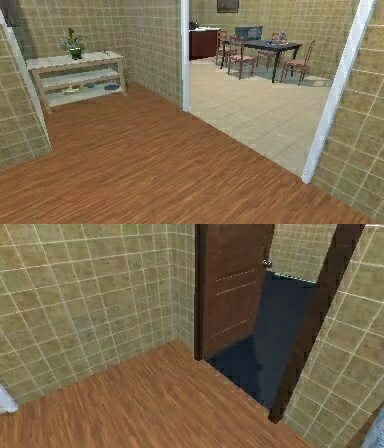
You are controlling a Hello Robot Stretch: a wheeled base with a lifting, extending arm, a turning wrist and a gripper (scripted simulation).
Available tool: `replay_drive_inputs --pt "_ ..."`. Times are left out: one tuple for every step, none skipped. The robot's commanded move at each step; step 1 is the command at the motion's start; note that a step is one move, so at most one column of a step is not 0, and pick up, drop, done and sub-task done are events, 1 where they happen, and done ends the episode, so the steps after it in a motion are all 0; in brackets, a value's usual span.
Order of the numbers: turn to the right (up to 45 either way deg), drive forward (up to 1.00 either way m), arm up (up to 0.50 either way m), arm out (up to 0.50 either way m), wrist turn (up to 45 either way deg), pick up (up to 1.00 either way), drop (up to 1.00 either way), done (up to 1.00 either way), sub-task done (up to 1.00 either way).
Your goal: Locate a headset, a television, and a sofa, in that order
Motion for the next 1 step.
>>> replay_drive_inputs --pt "21.0 0.0 0.0 0.0 0.0 0.0 0.0 0.0 0.0"
